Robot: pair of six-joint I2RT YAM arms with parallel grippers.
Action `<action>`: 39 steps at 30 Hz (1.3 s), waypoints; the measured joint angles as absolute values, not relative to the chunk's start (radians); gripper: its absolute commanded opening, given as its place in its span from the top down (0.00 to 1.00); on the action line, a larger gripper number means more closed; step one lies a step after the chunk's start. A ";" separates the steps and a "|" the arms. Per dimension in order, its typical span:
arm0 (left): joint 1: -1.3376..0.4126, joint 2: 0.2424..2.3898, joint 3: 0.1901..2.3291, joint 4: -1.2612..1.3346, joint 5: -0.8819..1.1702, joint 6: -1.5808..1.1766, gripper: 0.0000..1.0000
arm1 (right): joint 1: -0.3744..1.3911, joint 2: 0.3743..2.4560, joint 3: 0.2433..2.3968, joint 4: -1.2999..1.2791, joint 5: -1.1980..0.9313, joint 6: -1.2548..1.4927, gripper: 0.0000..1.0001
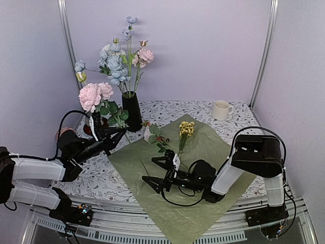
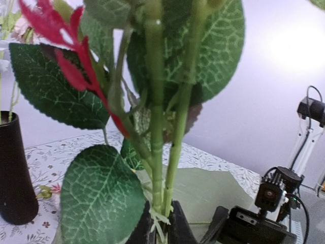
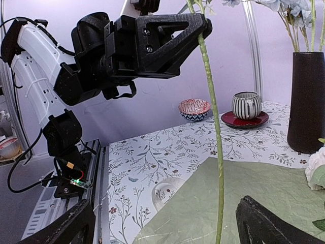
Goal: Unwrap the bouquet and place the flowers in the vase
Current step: Place the fake flower in the vase.
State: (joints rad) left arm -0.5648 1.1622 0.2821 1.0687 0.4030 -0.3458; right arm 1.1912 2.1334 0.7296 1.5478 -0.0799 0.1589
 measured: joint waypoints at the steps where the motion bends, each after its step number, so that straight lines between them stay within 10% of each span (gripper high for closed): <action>1: -0.565 1.152 0.281 1.055 0.379 -0.340 1.00 | 1.191 2.133 0.726 1.548 -0.080 0.159 0.01; 39: -0.503 1.026 0.727 0.444 -0.054 -0.267 1.00 | 1.191 2.148 0.720 1.549 -0.081 0.158 0.01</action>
